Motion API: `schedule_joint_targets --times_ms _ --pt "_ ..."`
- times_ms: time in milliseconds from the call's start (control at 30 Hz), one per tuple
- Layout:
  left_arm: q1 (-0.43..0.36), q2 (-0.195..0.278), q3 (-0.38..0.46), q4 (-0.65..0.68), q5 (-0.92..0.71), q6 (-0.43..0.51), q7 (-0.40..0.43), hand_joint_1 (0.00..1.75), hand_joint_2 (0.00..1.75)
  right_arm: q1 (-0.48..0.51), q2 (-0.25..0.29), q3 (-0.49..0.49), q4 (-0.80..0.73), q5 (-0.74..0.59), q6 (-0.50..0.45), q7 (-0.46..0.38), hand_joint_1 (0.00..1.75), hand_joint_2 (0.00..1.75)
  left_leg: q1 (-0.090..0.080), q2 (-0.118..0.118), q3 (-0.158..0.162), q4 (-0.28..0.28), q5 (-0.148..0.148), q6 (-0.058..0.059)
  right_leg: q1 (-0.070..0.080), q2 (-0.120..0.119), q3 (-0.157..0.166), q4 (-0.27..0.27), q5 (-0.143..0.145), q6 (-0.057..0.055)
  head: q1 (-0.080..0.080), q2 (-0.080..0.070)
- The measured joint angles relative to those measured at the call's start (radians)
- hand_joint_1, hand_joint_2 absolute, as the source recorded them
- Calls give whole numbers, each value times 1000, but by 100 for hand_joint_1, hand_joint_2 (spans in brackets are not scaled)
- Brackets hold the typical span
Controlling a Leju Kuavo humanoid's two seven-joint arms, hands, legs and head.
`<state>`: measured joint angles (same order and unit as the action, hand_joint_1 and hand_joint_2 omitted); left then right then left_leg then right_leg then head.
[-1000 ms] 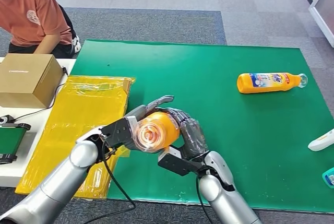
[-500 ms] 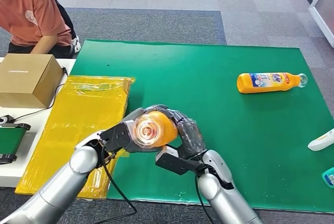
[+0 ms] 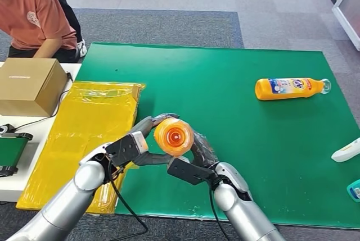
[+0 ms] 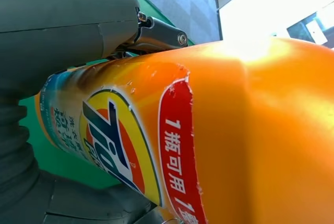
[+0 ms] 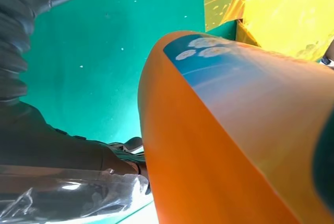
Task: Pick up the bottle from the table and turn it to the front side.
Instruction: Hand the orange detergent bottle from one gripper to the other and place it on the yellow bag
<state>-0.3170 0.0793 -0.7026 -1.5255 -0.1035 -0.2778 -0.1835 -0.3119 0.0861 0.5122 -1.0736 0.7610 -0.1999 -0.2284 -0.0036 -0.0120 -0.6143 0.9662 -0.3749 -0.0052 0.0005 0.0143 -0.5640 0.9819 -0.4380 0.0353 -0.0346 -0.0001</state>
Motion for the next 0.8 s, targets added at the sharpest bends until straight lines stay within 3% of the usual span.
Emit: schedule_joint_targets --times_ms 100,167,400,600,800 --pt "5 0 1 -7 -59 42 0 175 175 2 0 -9 2 -28 4 5 0 175 0 0 0 0 0 0 0 0 0 0 0 0 0 0" --pt "16 -5 3 -24 -172 119 -1 175 175 10 0 -35 2 -73 10 15 0 175 0 0 0 0 0 0 0 0 0 0 0 0 0 0" --pt "97 -25 45 -74 -515 332 20 175 175 70 -6 -207 -89 -159 25 28 0 175 -1 0 -2 0 0 0 -1 -1 -1 0 0 0 0 0" --pt "151 -29 61 -54 -733 384 87 175 175 98 -9 -312 -214 -207 28 23 0 175 -1 0 -2 0 0 0 -1 0 -1 0 0 0 0 0" --pt "164 -31 67 -38 -752 395 90 175 175 103 -9 -332 -244 -223 26 21 0 175 0 0 -2 0 0 0 -1 0 -1 0 0 0 0 0"
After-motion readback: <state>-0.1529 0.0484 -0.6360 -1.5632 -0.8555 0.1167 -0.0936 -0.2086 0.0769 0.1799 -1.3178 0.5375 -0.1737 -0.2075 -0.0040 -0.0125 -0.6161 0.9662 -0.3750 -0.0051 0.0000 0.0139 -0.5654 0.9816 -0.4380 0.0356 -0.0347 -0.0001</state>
